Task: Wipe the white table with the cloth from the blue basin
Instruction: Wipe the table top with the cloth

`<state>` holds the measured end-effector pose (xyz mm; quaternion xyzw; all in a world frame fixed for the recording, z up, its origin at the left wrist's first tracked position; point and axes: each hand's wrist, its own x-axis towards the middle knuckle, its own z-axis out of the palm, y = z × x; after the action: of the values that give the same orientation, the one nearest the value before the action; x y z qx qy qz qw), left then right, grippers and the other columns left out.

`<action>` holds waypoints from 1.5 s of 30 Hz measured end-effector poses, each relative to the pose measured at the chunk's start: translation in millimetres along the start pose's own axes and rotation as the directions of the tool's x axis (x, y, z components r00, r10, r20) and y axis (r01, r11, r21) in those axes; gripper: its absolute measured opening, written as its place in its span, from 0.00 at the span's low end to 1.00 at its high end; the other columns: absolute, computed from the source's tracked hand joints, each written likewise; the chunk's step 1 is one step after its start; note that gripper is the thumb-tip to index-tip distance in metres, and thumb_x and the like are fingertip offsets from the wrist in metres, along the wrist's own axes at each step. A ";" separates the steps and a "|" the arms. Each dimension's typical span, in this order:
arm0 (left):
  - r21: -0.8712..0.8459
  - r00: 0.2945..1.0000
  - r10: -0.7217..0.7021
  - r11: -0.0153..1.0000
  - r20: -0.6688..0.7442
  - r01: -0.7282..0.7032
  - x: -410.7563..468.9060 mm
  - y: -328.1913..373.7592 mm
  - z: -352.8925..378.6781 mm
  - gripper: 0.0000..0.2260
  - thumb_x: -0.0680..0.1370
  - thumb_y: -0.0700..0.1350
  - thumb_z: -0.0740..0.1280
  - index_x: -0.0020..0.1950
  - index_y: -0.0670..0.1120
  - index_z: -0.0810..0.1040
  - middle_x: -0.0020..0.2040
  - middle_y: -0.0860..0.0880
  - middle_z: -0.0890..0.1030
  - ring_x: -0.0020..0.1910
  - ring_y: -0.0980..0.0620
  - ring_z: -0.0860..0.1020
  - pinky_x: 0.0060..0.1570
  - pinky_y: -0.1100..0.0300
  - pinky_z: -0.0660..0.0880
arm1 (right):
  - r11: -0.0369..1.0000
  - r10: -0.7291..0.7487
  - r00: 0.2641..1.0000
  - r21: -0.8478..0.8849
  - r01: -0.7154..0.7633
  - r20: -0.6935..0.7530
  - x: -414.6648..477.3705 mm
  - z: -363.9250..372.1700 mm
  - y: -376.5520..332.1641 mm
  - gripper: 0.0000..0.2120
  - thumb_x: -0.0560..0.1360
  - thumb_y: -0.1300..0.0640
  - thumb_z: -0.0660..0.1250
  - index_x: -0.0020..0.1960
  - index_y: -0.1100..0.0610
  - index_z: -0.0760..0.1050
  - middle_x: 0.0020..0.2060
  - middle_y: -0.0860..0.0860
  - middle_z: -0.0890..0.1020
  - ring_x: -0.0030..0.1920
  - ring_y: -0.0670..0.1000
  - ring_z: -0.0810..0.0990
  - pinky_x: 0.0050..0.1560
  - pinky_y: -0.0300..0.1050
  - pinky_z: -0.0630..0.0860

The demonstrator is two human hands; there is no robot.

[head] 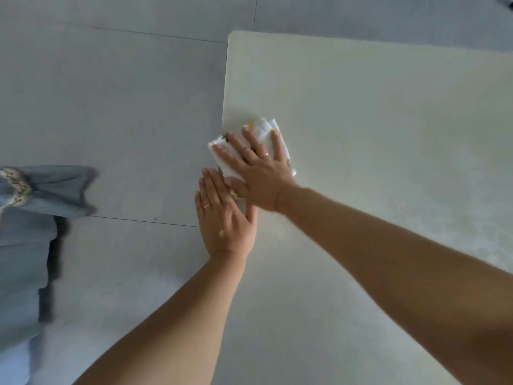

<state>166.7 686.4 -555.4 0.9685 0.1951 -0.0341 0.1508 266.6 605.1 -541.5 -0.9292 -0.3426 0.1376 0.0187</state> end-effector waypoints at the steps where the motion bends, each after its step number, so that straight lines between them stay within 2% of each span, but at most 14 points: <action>1: -0.010 1.000 -0.005 1.000 -0.005 0.005 0.4 0.4 0.2 0.36 0.78 0.59 0.51 0.76 0.35 0.55 0.75 0.35 0.60 0.73 0.39 0.62 0.73 0.46 0.58 | 0.999 -0.031 1.000 -0.039 0.030 -0.004 4.9 -2.8 20.2 0.29 0.78 0.37 0.44 0.76 0.41 0.39 0.77 0.45 0.46 0.77 0.52 0.42 0.70 0.66 0.35; 3: -0.010 1.000 0.002 1.000 0.000 -0.002 1.4 0.9 -0.1 0.34 0.78 0.59 0.51 0.76 0.37 0.54 0.76 0.36 0.59 0.73 0.39 0.62 0.73 0.46 0.58 | 0.988 0.152 0.988 -0.014 -0.152 -0.036 13.0 -7.8 63.7 0.30 0.78 0.36 0.45 0.76 0.41 0.40 0.78 0.44 0.46 0.77 0.51 0.42 0.70 0.64 0.36; 7: -0.003 0.999 0.025 1.000 0.021 -0.025 2.3 0.5 0.6 0.32 0.79 0.58 0.52 0.78 0.42 0.54 0.76 0.37 0.59 0.73 0.38 0.63 0.72 0.46 0.59 | 0.746 0.655 0.754 0.201 -0.635 -0.049 29.2 -14.4 73.1 0.30 0.78 0.38 0.45 0.76 0.42 0.39 0.77 0.46 0.44 0.77 0.53 0.40 0.69 0.68 0.33; 9: 0.008 0.999 0.033 0.999 0.022 -0.034 2.5 0.7 -0.1 0.31 0.79 0.58 0.52 0.78 0.44 0.54 0.76 0.38 0.59 0.73 0.38 0.63 0.72 0.45 0.58 | 0.814 0.560 0.828 0.206 -0.542 -0.036 36.7 -13.7 30.8 0.29 0.78 0.40 0.45 0.76 0.43 0.39 0.77 0.47 0.43 0.76 0.54 0.39 0.68 0.69 0.32; 11: 0.039 0.998 0.055 0.998 0.021 -0.056 2.7 1.7 -0.9 0.30 0.79 0.57 0.52 0.78 0.45 0.55 0.77 0.40 0.59 0.74 0.40 0.60 0.73 0.44 0.56 | 0.963 0.236 0.971 0.139 -0.231 -0.027 32.4 -10.7 1.8 0.27 0.79 0.41 0.44 0.76 0.42 0.40 0.77 0.46 0.44 0.77 0.54 0.39 0.68 0.68 0.31; 13: 0.067 0.992 0.122 0.990 0.020 -0.123 2.0 1.4 -0.7 0.29 0.78 0.55 0.53 0.77 0.44 0.58 0.77 0.42 0.59 0.75 0.42 0.59 0.73 0.44 0.54 | 0.999 0.010 1.000 0.034 -0.009 -0.013 33.4 -14.3 23.2 0.27 0.80 0.40 0.44 0.76 0.41 0.40 0.77 0.45 0.46 0.77 0.52 0.42 0.70 0.66 0.34; 16: 0.086 0.970 0.240 0.967 0.022 -0.242 1.8 0.5 0.6 0.28 0.78 0.53 0.54 0.76 0.44 0.62 0.77 0.43 0.60 0.75 0.43 0.60 0.73 0.45 0.53 | 0.960 0.278 0.959 0.050 -0.276 -0.049 45.5 -20.1 92.1 0.29 0.79 0.38 0.46 0.76 0.42 0.41 0.78 0.45 0.46 0.77 0.51 0.43 0.72 0.65 0.38; 18: 0.081 0.957 0.291 0.953 0.016 -0.291 1.9 1.2 0.4 0.27 0.78 0.52 0.54 0.75 0.42 0.63 0.76 0.42 0.61 0.75 0.43 0.60 0.73 0.47 0.54 | 0.800 0.587 0.809 0.178 -0.573 -0.037 55.7 -25.0 114.2 0.30 0.78 0.38 0.45 0.76 0.42 0.40 0.77 0.45 0.45 0.77 0.51 0.41 0.71 0.65 0.36; 20: 0.077 0.953 0.303 0.950 0.006 -0.303 2.0 2.2 0.2 0.27 0.78 0.51 0.54 0.75 0.41 0.63 0.76 0.42 0.62 0.75 0.43 0.60 0.73 0.47 0.56 | 0.725 0.675 0.737 0.216 -0.654 -0.031 69.8 -28.2 89.2 0.30 0.78 0.39 0.45 0.76 0.43 0.39 0.77 0.46 0.43 0.77 0.53 0.40 0.70 0.68 0.34; 23: 0.066 0.957 0.291 0.955 0.006 -0.291 1.5 3.2 -3.2 0.27 0.78 0.50 0.55 0.75 0.41 0.64 0.76 0.43 0.63 0.75 0.44 0.60 0.73 0.48 0.57 | 0.950 0.292 0.956 0.130 -0.284 -0.041 78.3 -23.5 28.9 0.29 0.79 0.39 0.46 0.76 0.43 0.40 0.78 0.47 0.44 0.77 0.54 0.40 0.68 0.69 0.34; 26: 0.059 0.959 0.281 0.958 0.022 -0.282 3.0 4.4 -5.3 0.27 0.77 0.51 0.55 0.74 0.41 0.64 0.76 0.43 0.62 0.75 0.44 0.61 0.72 0.48 0.58 | 1.000 -0.018 1.000 -0.019 0.018 -0.014 83.0 -30.1 56.3 0.29 0.79 0.37 0.45 0.76 0.41 0.40 0.78 0.45 0.46 0.77 0.52 0.43 0.70 0.66 0.37; 32: 0.064 0.960 0.278 0.958 0.027 -0.279 2.8 4.3 -5.3 0.26 0.78 0.50 0.55 0.75 0.41 0.64 0.76 0.43 0.62 0.75 0.44 0.60 0.72 0.48 0.59 | 0.809 0.579 0.813 0.158 -0.566 -0.056 115.2 -39.7 106.3 0.30 0.78 0.38 0.42 0.76 0.43 0.38 0.77 0.45 0.43 0.77 0.53 0.40 0.70 0.68 0.35; 38: 0.067 0.961 0.272 0.959 0.045 -0.275 2.9 5.4 -7.2 0.26 0.77 0.49 0.55 0.74 0.41 0.64 0.75 0.43 0.62 0.75 0.43 0.61 0.72 0.48 0.59 | 0.998 0.058 0.998 0.008 -0.058 -0.020 120.7 -40.3 75.2 0.29 0.78 0.37 0.44 0.76 0.41 0.40 0.77 0.45 0.45 0.77 0.52 0.42 0.70 0.69 0.37; 45: 0.066 0.961 0.272 0.959 0.052 -0.276 4.0 4.7 -5.1 0.27 0.77 0.49 0.55 0.75 0.41 0.64 0.76 0.43 0.62 0.75 0.44 0.61 0.72 0.48 0.58 | 0.806 0.578 0.815 0.181 -0.564 -0.038 146.3 -49.6 114.0 0.31 0.77 0.37 0.43 0.76 0.43 0.39 0.77 0.46 0.42 0.77 0.53 0.39 0.69 0.70 0.34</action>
<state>172.3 685.3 -549.7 0.9901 0.0544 -0.0407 0.1229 458.3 614.8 -544.1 -0.9897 -0.0337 0.1216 0.0670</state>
